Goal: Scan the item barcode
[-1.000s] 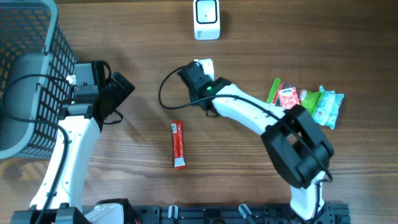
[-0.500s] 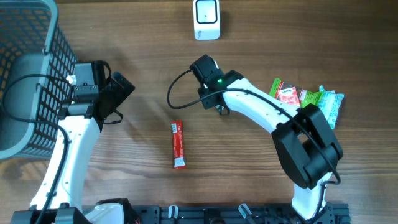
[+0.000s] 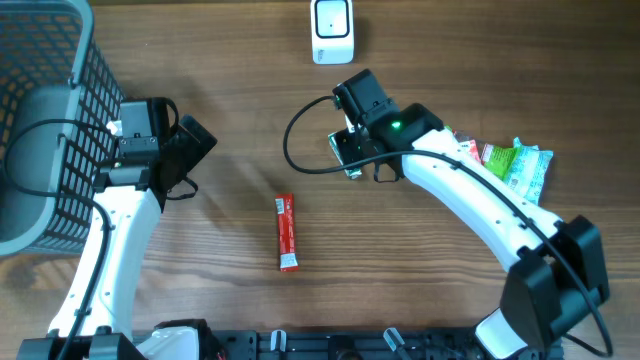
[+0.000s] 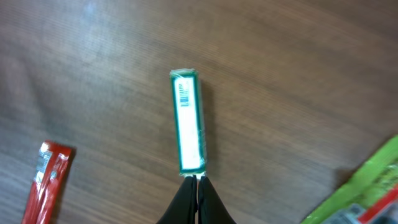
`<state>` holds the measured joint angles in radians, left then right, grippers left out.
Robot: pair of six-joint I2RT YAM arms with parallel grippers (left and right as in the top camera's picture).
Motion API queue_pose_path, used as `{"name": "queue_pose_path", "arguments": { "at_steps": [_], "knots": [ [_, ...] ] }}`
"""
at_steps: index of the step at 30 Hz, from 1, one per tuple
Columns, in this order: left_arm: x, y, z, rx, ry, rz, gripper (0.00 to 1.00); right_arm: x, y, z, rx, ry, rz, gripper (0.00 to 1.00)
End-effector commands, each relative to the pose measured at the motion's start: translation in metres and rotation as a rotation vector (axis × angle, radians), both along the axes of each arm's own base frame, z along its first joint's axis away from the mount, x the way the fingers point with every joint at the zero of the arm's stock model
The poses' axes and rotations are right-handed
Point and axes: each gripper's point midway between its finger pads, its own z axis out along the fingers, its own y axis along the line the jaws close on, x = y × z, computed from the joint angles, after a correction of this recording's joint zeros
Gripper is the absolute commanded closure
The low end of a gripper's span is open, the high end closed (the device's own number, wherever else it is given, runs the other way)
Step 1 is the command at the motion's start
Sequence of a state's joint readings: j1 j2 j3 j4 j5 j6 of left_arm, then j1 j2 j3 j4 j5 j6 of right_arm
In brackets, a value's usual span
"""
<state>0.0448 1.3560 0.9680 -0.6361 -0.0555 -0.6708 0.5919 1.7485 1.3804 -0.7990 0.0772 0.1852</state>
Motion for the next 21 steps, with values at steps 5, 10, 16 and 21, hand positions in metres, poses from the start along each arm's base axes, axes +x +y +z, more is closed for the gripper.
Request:
{"name": "queue_pose_path", "arguments": {
  "at_steps": [5,10,16,21],
  "knots": [
    [0.001,0.002,-0.001,0.021,0.003,-0.004,0.00,-0.011,0.005,-0.058,-0.014,0.164,-0.023,0.96],
    [0.001,0.002,-0.001,0.021,0.003,-0.004,0.00,-0.019,0.003,-0.082,-0.045,0.232,-0.031,0.96],
    [0.001,0.002,-0.001,0.021,0.003,-0.004,0.00,-0.019,0.001,-0.095,-0.067,0.253,-0.033,0.96],
    [0.001,0.002,-0.001,0.021,0.003,-0.004,0.00,-0.019,0.000,-0.104,-0.081,0.264,-0.036,0.96]
  ]
}}
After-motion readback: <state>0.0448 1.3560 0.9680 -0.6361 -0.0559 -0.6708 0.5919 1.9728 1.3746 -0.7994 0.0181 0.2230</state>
